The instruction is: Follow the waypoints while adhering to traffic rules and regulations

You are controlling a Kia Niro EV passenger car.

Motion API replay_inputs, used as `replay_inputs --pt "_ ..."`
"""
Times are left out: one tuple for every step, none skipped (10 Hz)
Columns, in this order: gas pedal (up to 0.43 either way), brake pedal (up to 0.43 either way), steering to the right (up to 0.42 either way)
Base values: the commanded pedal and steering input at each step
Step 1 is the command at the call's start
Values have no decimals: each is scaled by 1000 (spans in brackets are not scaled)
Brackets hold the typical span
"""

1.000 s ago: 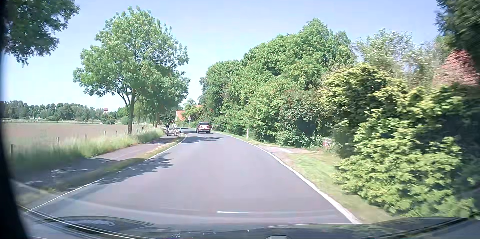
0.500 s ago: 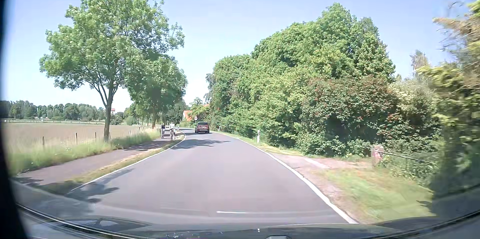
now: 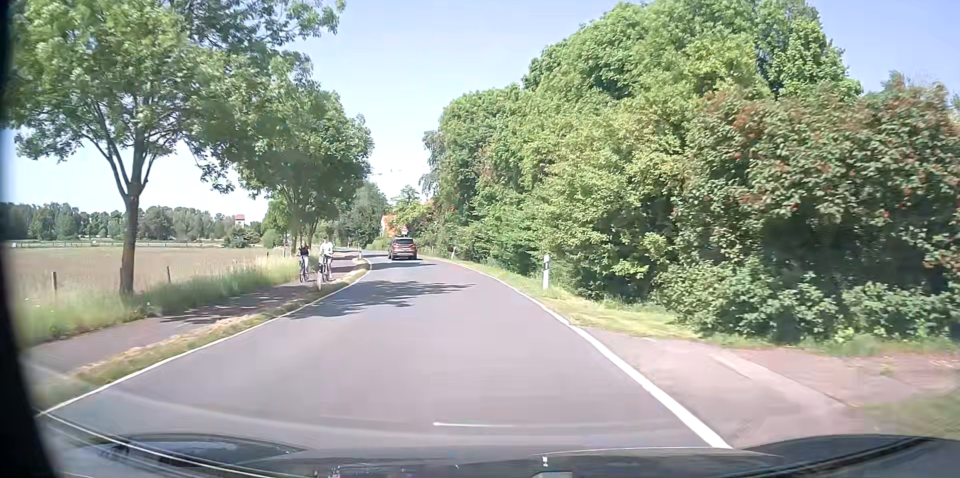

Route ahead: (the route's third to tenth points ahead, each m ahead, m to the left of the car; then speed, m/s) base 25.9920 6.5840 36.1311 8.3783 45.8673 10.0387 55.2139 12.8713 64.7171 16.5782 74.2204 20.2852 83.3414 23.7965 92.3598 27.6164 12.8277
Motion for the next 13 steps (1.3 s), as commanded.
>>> replay_inputs --pt "118 0 -27" --pt "110 0 -27" --pt "110 0 -27" --pt "110 0 -27" --pt "110 0 -24" --pt "118 0 -24" --pt "118 0 -23" --pt "118 0 -24" --pt "130 0 -24" --pt "130 0 -29" --pt "130 0 -33" --pt "130 0 -33" --pt "130 0 -33"
